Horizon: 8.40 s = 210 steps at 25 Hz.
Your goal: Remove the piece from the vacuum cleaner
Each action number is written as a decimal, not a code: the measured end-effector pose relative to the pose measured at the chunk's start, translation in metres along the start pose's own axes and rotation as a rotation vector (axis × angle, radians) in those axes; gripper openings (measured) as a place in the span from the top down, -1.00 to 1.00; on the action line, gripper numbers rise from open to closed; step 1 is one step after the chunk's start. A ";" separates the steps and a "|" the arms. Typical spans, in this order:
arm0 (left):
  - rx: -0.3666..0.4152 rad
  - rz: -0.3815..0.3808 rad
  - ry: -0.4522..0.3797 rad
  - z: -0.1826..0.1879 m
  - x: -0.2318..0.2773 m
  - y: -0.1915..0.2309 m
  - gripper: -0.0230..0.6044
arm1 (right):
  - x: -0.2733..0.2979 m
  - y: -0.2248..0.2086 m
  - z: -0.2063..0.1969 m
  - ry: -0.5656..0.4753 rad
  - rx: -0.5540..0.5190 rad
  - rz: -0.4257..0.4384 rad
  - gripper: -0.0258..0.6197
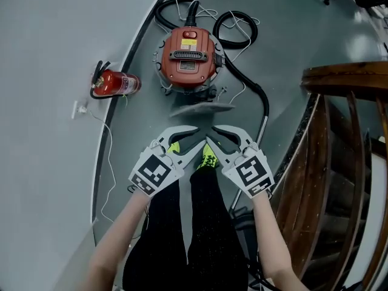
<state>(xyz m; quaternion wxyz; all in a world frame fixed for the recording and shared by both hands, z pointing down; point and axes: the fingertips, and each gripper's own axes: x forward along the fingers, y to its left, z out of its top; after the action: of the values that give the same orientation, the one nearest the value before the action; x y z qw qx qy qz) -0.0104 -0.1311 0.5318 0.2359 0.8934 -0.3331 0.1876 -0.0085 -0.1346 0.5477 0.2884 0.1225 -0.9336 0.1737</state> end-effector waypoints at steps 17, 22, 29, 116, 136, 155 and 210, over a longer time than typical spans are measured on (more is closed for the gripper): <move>0.020 0.071 0.058 -0.079 0.048 0.048 0.38 | 0.064 -0.037 -0.070 0.125 -0.118 -0.016 0.48; 0.026 0.076 0.094 -0.100 0.065 0.061 0.32 | 0.081 -0.051 -0.089 0.181 -0.160 -0.016 0.42; 0.031 0.089 0.124 -0.121 0.080 0.078 0.15 | 0.096 -0.064 -0.108 0.228 -0.184 -0.018 0.36; -0.025 0.036 0.356 -0.184 0.124 0.119 0.62 | 0.149 -0.089 -0.166 0.512 -0.369 0.122 0.73; -0.009 0.011 0.384 -0.186 0.089 0.066 0.63 | 0.115 -0.033 -0.169 0.497 -0.383 0.162 0.74; 0.038 0.014 0.386 -0.202 0.071 0.047 0.63 | 0.112 -0.004 -0.178 0.478 -0.380 0.129 0.75; 0.013 -0.078 0.522 -0.365 0.138 0.081 0.63 | 0.214 -0.019 -0.322 0.481 -0.075 0.062 0.68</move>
<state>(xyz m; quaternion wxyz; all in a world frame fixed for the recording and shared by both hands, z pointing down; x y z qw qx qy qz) -0.0326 -0.0553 0.9229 0.3150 0.8285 -0.2251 0.4046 -0.0144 -0.0518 0.9259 0.5013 0.0380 -0.8472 0.1719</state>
